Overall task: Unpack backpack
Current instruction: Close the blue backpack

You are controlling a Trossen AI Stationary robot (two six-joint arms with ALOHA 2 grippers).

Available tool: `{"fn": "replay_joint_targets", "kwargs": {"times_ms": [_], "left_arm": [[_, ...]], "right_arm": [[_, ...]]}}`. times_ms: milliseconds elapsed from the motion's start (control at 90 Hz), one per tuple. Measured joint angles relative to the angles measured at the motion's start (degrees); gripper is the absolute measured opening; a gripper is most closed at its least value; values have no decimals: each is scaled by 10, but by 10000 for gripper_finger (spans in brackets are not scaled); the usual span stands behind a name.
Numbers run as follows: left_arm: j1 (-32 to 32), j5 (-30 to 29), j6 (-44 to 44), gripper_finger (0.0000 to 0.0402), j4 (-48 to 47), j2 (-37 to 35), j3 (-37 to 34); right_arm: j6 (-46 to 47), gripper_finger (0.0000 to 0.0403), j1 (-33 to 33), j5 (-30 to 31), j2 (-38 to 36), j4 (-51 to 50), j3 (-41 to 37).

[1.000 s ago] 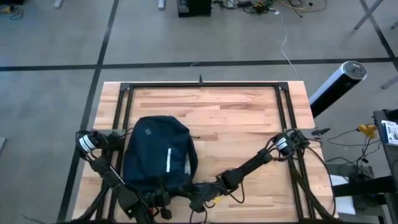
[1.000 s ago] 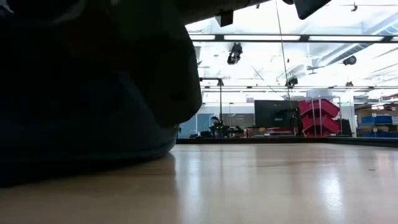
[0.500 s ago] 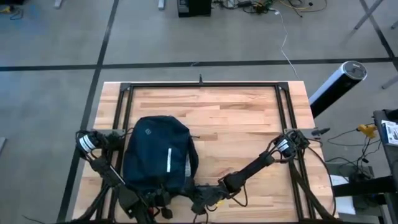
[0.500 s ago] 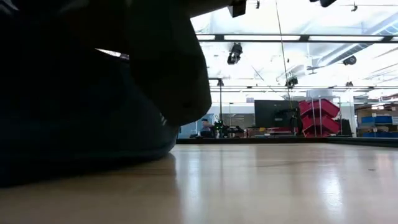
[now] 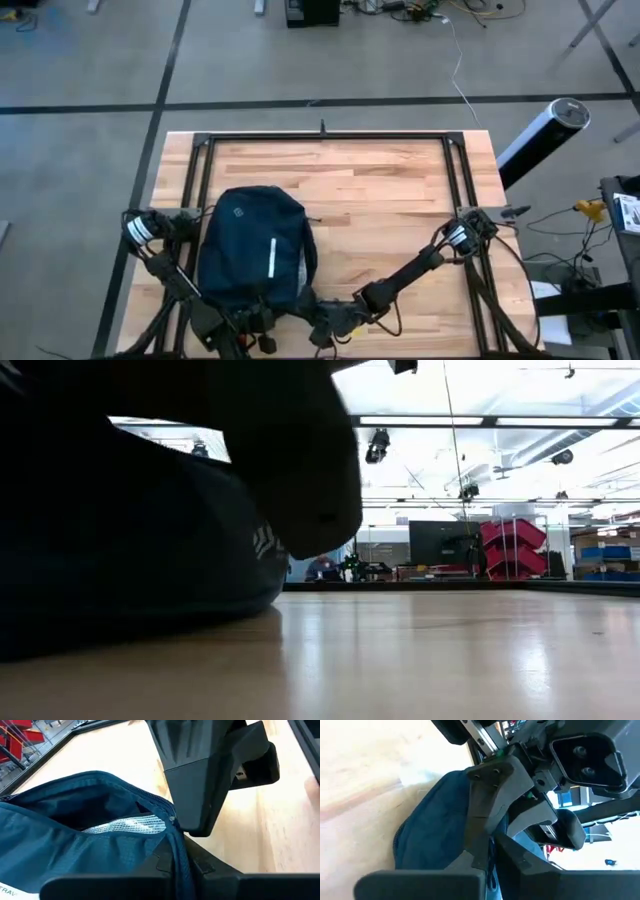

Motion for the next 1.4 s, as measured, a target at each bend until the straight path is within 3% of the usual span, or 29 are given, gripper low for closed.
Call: {"fn": "replay_joint_targets", "kwargs": {"times_ms": [756,989,1400], "left_arm": [[-33,-4,5,1,5,0,-1],[-36,-10,5,1,11,0,-1],[-36,-10,2,0,9,15,0]], "right_arm": [[259,0,-25,-54,-74,-253,-18],[282,0,-23,-97,-96,-274,-20],[290,1,-20,-75,-159,-452,-20]]}}
